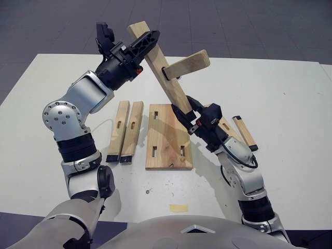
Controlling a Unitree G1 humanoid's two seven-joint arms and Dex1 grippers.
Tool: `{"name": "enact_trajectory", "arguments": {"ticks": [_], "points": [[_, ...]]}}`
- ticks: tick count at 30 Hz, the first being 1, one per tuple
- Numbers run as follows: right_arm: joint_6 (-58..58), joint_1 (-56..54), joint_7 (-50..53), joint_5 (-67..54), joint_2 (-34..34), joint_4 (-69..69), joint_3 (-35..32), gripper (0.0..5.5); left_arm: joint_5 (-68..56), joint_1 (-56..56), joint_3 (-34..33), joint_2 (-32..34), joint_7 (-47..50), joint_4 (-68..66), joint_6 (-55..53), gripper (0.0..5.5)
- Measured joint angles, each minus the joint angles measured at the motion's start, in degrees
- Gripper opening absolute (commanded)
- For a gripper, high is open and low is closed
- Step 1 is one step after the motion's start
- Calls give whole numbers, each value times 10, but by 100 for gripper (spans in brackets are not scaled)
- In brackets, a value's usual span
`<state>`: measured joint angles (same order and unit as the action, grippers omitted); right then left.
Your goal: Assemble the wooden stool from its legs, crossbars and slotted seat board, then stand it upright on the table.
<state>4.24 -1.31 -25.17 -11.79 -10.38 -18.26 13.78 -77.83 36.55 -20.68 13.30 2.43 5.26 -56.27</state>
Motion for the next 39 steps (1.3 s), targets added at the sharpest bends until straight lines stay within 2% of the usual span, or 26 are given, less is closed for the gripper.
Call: {"name": "enact_trajectory", "arguments": {"ticks": [2,4,5,14,19,24,32,39], "points": [[1,-1,0,0,-3,0,-2,203,5,9,-1,14,-2,-2,5,103],[1,-6,1,2,-5,-3,-5,203,5,16,0,18,-2,-1,5,103],[0,-7,0,4,-6,-4,-7,240,1,18,0,19,-2,0,5,103],[22,-5,35,24,-12,6,-35,380,-38,44,-8,23,9,31,42,103],[71,41,53,39,-61,15,-97,461,-10,59,-66,98,12,22,85,103],[120,128,25,47,-108,-13,-101,536,-43,-40,-112,157,5,31,49,103],[168,201,-44,-15,-117,-106,-42,540,-141,-192,-124,204,-16,114,4,103],[181,195,-56,-121,-110,-165,-97,540,-163,-250,-128,239,-85,129,9,103]]}}
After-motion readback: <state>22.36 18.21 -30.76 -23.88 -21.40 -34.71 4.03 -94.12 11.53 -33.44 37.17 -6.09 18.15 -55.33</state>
